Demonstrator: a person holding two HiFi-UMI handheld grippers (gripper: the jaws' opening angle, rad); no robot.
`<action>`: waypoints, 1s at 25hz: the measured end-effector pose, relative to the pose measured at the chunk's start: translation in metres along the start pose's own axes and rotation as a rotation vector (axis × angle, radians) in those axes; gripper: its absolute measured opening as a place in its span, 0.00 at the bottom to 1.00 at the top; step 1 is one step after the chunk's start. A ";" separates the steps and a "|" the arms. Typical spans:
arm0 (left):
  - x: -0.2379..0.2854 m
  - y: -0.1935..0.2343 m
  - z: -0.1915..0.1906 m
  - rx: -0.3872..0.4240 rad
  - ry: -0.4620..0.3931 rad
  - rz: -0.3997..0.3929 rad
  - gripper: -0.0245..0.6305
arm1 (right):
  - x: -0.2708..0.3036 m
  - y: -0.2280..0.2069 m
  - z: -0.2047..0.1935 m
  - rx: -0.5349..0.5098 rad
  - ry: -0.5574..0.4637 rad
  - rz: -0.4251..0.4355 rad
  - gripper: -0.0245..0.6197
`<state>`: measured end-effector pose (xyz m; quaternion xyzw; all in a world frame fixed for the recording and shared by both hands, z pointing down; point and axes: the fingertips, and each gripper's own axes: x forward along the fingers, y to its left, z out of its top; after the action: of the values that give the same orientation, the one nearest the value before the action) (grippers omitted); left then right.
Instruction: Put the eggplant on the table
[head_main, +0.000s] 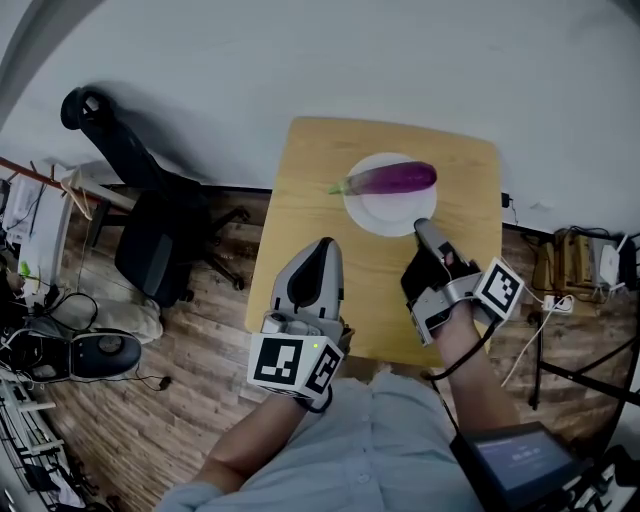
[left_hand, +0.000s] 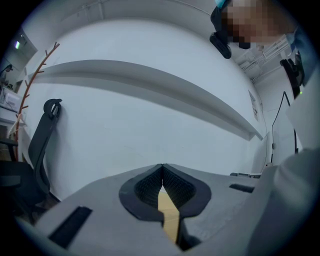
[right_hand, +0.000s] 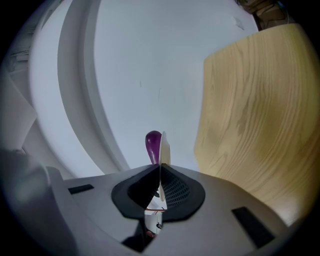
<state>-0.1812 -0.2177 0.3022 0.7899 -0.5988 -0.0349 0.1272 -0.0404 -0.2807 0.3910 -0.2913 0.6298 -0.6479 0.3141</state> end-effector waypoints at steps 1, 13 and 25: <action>-0.001 0.001 -0.001 0.002 0.002 0.003 0.05 | 0.000 0.000 0.000 -0.001 0.002 0.000 0.05; 0.006 0.010 -0.012 -0.017 -0.001 -0.005 0.05 | 0.013 -0.017 0.007 0.001 0.007 -0.010 0.05; 0.013 0.016 -0.030 -0.028 0.036 -0.007 0.05 | 0.016 -0.036 0.012 -0.001 0.005 -0.020 0.05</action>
<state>-0.1865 -0.2295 0.3362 0.7907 -0.5931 -0.0294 0.1489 -0.0430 -0.3007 0.4274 -0.2963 0.6278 -0.6516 0.3058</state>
